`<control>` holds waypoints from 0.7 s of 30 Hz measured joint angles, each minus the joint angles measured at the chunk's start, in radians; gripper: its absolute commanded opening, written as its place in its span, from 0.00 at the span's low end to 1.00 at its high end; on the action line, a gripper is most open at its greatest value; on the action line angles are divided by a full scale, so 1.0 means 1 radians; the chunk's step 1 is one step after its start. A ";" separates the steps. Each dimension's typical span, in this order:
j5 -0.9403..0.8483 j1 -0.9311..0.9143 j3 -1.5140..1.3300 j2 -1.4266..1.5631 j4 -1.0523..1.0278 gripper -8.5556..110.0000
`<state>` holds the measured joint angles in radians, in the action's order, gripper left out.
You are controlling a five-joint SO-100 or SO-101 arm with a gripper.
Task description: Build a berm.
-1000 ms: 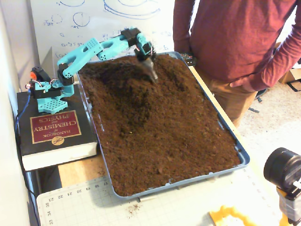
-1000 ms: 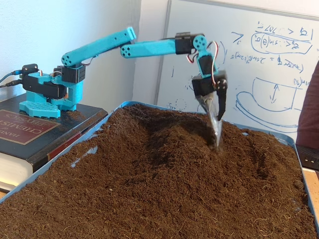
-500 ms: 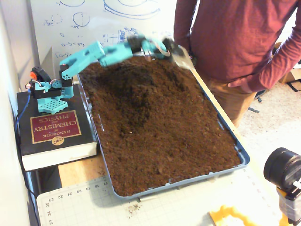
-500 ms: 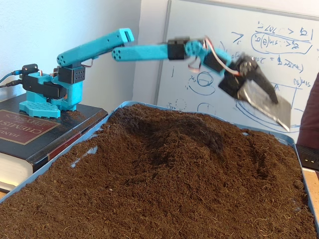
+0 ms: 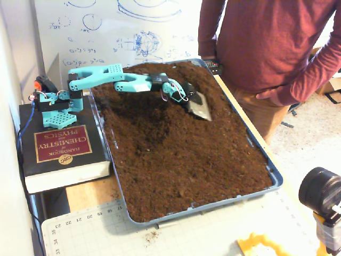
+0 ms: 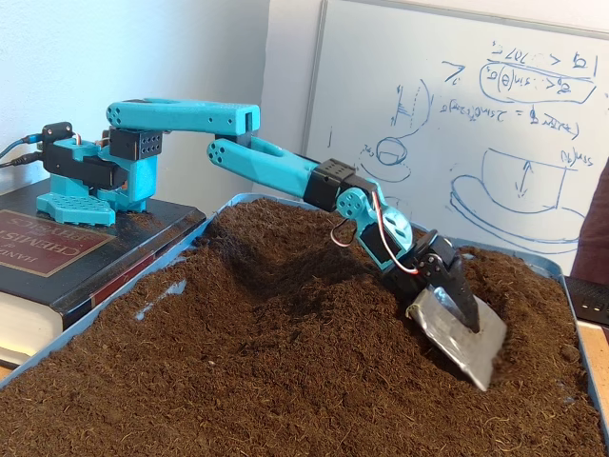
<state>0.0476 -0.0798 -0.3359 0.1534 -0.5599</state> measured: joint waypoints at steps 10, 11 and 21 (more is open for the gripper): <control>-0.009 0.000 0.020 0.140 -0.462 0.07; -0.009 0.000 0.020 0.150 -0.494 0.08; -0.009 0.000 0.018 0.209 -0.672 0.07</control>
<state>0.0383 -0.0798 -0.3175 0.3620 -1.2318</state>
